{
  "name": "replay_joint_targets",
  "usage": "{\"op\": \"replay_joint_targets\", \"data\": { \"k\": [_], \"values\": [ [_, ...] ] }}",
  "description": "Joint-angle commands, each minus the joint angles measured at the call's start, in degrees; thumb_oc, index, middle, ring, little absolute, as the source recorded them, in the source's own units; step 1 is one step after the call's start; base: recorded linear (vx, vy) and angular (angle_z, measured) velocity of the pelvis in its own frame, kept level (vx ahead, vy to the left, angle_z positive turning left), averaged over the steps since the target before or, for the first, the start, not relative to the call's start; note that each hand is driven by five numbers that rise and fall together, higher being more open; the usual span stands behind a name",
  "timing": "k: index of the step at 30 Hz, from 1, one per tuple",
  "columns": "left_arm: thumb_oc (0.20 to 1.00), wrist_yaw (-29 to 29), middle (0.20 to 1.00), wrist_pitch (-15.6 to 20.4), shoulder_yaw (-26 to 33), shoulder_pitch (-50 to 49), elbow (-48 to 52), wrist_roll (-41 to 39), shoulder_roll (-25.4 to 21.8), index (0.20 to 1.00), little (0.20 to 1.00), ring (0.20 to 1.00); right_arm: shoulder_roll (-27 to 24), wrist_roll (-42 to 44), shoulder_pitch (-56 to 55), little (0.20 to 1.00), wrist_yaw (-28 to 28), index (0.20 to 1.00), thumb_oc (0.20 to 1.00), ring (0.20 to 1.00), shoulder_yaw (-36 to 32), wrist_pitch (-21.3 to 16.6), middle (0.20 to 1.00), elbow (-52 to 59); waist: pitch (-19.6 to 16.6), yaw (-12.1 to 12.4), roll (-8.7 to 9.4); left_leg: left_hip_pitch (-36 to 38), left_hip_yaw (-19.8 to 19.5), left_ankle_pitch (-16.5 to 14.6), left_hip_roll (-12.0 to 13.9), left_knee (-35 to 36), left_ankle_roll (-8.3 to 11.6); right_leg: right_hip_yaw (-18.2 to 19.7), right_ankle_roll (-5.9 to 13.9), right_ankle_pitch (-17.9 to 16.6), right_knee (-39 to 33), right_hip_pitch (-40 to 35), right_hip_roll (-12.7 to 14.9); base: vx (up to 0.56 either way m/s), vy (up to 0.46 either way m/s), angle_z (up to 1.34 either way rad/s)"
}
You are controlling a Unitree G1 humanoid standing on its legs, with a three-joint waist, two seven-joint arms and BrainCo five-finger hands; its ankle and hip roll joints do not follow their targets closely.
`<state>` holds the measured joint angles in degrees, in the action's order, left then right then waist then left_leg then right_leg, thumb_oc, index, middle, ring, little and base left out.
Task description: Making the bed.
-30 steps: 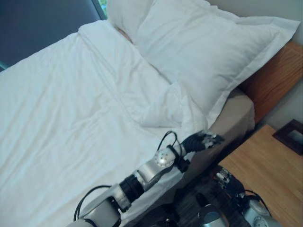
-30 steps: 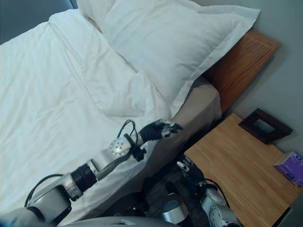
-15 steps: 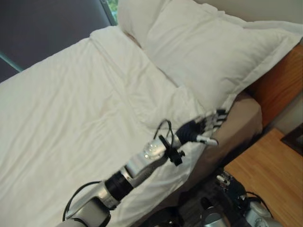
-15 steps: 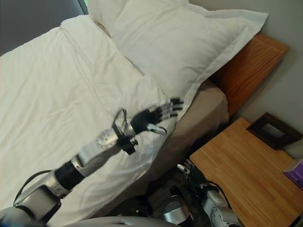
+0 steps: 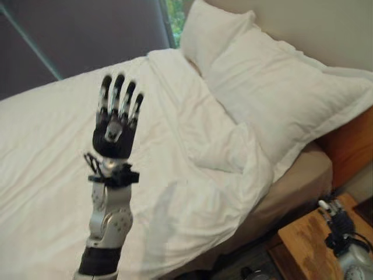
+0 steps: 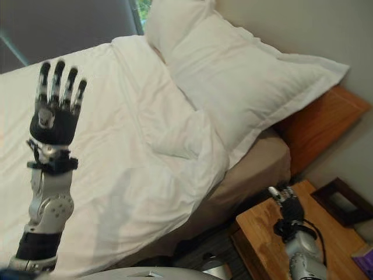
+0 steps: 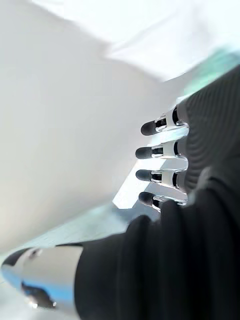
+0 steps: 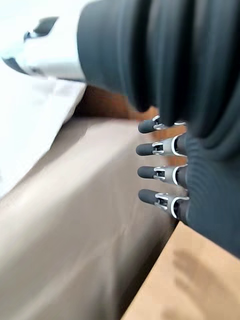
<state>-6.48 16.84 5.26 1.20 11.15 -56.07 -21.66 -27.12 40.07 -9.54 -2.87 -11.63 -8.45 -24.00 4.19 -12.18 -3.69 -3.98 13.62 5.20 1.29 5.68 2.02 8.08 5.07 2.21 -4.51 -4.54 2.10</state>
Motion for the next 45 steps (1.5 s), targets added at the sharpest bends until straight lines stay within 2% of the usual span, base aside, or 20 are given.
{"op": "replay_joint_targets", "data": {
  "k": [1,3,5,8,10,11,15,26,29,30,31,34,36,39,45],
  "values": [
    [1.000,1.2,1.000,1.6,3.0,2.0,-3.9,-0.5,1.4,1.000,1.000,1.000,-1.7,-1.8,3.8,1.000,1.4,1.000,1.000,1.000,-2.4,-4.5,1.000,2.4,-0.5,1.6,0.23,7.1,-1.8,-4.7,0.9,-0.7,1.40,-4.7,1.39,-3.7,-0.5,4.3,0.6,0.00,-0.001,0.20],
    [1.000,1.6,1.000,1.5,3.3,1.2,-4.3,-0.3,1.8,1.000,1.000,1.000,-1.9,-1.9,4.2,1.000,1.4,1.000,1.000,1.000,-2.0,-4.4,1.000,3.0,-0.5,2.0,0.39,7.1,-2.0,-4.6,0.9,-0.7,1.36,-5.1,1.37,-3.6,-0.5,4.2,0.6,0.00,-0.005,0.18],
    [1.000,3.6,1.000,1.2,3.2,-0.3,-6.1,3.4,0.6,1.000,1.000,1.000,-3.9,-2.0,6.1,1.000,1.5,1.000,1.000,1.000,-1.3,-4.1,1.000,3.4,-0.1,3.2,0.86,7.1,-2.6,-4.5,0.8,-0.7,1.28,-5.7,1.35,-3.6,-0.5,3.8,0.8,-0.02,-0.006,0.22],
    [1.000,3.7,1.000,0.5,2.9,-0.8,-6.6,4.7,-0.4,1.000,1.000,1.000,-4.8,-2.1,6.9,1.000,1.0,1.000,1.000,1.000,0.1,-3.7,1.000,4.5,0.0,3.9,1.11,7.0,-2.9,-4.3,0.8,-0.7,1.27,-6.0,1.33,-3.6,-0.5,3.7,0.8,-0.01,-0.006,0.09],
    [1.000,4.0,1.000,-0.5,2.0,-0.7,-8.0,6.8,-1.8,1.000,1.000,1.000,-5.2,-2.2,7.2,1.000,0.4,1.000,1.000,1.000,1.2,-3.3,1.000,5.1,0.2,4.2,1.24,7.1,-2.9,-4.3,0.8,-0.7,1.28,-6.3,1.24,-3.6,-0.5,3.5,0.8,-0.01,-0.015,0.05],
    [1.000,4.4,1.000,-1.6,1.0,0.1,-9.0,11.2,-4.6,1.000,1.000,1.000,-5.4,-2.6,7.5,1.000,-0.2,1.000,1.000,1.000,2.7,-2.5,1.000,5.3,0.1,4.3,1.10,7.1,-3.0,-4.1,0.9,-0.7,1.32,-6.4,1.13,-3.6,-0.5,3.4,0.7,0.00,0.000,0.00],
    [1.000,2.4,1.000,-2.9,-0.4,1.6,-8.9,12.1,-7.1,1.000,1.000,1.000,-5.6,-4.9,7.6,1.000,-0.8,1.000,1.000,1.000,3.9,-1.6,1.000,6.0,-0.2,4.2,0.94,7.3,-3.1,-4.2,1.0,-0.7,1.31,-6.4,1.16,-3.4,-0.5,3.1,0.6,0.01,-0.006,0.02],
    [1.000,1.6,1.000,-4.0,-5.2,2.0,-9.2,11.6,-6.1,1.000,1.000,1.000,-12.6,-10.0,16.9,1.000,0.6,1.000,1.000,1.000,8.5,-1.0,1.000,6.2,0.3,5.3,0.96,7.3,-2.7,-4.2,1.0,-0.7,1.14,-6.1,1.38,-3.7,-0.5,3.6,0.7,0.00,0.000,-0.01],
    [1.000,1.0,1.000,-4.7,-6.0,0.7,-8.6,11.4,-6.3,1.000,1.000,1.000,-15.8,-13.4,21.7,1.000,0.4,1.000,1.000,1.000,12.1,0.0,1.000,6.3,0.5,6.4,1.24,7.1,-3.1,-4.0,1.0,-0.7,1.14,-6.4,1.27,-3.7,-0.5,3.7,0.6,0.00,0.000,0.00],
    [1.000,0.7,1.000,-5.0,-6.3,-0.6,-8.5,10.5,-5.9,1.000,1.000,1.000,-18.2,-16.1,25.8,1.000,0.2,1.000,1.000,1.000,14.9,0.6,1.000,5.5,0.7,7.4,1.52,6.9,-3.3,-3.9,1.0,-0.7,1.17,-6.7,1.22,-3.8,-0.5,3.7,0.6,0.00,0.000,0.00],
    [1.000,0.7,1.000,-5.0,-6.2,-0.6,-8.5,10.5,-5.9,1.000,1.000,1.000,-18.3,-16.1,26.0,1.000,0.2,1.000,1.000,1.000,15.1,0.6,1.000,5.3,0.7,7.3,1.47,6.9,-3.3,-3.9,1.1,-0.7,1.17,-6.7,1.22,-3.8,-0.5,3.7,0.6,-0.02,-0.016,0.04],
    [1.000,0.3,1.000,-5.6,-6.2,-3.5,-8.7,8.2,-5.0,1.000,1.000,1.000,-20.5,-20.4,36.0,1.000,0.8,1.000,1.000,1.000,22.0,1.7,1.000,0.3,1.0,9.2,1.86,6.5,-3.7,-3.5,1.1,-0.7,1.31,-7.2,1.02,-3.8,-0.5,3.8,0.5,-0.01,-0.013,0.03],
    [1.000,0.4,1.000,-5.7,-6.0,-3.6,-8.7,8.2,-4.9,1.000,1.000,1.000,-20.5,-20.4,36.5,1.000,0.8,1.000,1.000,1.000,22.4,1.6,1.000,0.0,1.0,9.0,1.79,6.5,-3.7,-3.5,1.1,-0.7,1.31,-7.2,1.01,-3.8,-0.5,3.8,0.5,-0.01,-0.006,0.03],
    [1.000,-1.7,1.000,-6.5,-6.0,-6.1,-8.8,2.5,-3.5,1.000,1.000,1.000,-20.5,-24.0,47.6,1.000,1.8,1.000,1.000,1.000,29.3,2.4,1.000,-9.5,1.7,10.7,1.99,5.9,-4.3,-3.0,1.1,-0.7,1.43,-7.7,0.81,-4.0,-0.5,4.0,0.4,-0.02,-0.012,0.05],
    [1.000,-0.8,1.000,-6.3,-4.0,-8.6,-10.4,-0.2,-1.7,1.000,1.000,1.000,-20.4,-31.5,61.1,1.000,3.3,1.000,1.000,1.000,37.5,3.7,1.000,-21.9,2.7,13.1,2.10,4.9,-5.8,-2.2,0.9,-0.7,1.53,-8.9,0.43,-4.0,-0.5,4.2,0.4,-0.03,-0.027,0.15]
  ]
}}
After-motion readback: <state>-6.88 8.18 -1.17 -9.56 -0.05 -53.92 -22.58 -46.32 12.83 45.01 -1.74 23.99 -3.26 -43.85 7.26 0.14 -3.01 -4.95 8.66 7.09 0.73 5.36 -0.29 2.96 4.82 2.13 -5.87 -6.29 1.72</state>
